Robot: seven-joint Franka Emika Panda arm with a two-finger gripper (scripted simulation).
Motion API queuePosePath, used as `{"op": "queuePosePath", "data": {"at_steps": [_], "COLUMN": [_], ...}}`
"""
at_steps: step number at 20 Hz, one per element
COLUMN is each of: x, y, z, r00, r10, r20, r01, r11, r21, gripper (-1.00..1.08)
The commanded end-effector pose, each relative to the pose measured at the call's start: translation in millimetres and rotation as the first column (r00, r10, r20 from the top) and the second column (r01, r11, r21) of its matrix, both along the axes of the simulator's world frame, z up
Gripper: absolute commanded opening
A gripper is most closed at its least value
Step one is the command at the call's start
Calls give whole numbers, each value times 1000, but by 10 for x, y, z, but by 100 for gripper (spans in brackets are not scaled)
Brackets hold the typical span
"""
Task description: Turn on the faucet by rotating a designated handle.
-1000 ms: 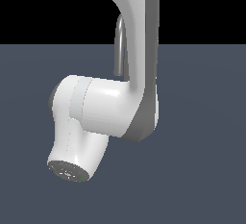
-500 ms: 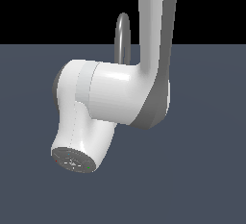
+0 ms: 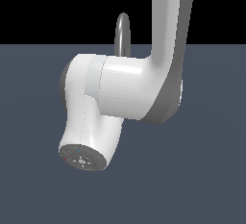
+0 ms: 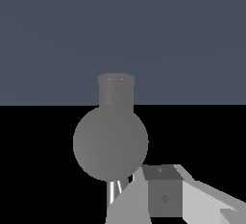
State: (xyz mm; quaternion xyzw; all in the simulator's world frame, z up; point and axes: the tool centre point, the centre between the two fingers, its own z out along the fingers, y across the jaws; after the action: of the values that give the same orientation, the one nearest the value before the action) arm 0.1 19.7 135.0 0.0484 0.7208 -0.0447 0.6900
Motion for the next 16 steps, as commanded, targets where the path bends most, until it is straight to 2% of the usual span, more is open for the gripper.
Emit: {"op": "queuePosePath", "data": {"at_steps": [1, 5, 6, 16], "x": [-7, -20, -26, -66], "y": [-193, -293, -93, -522], "z": [210, 299, 139, 114], "r00": [999, 999, 1000, 999], "r10": [-14, -13, -18, -14], "r20": [32, 41, 12, 33], "r01": [14, 14, 18, 15], "r11": [1000, 1000, 1000, 1000], "r21": [-8, -8, 14, -1], "gripper": [-100, -100, -100, -100]}}
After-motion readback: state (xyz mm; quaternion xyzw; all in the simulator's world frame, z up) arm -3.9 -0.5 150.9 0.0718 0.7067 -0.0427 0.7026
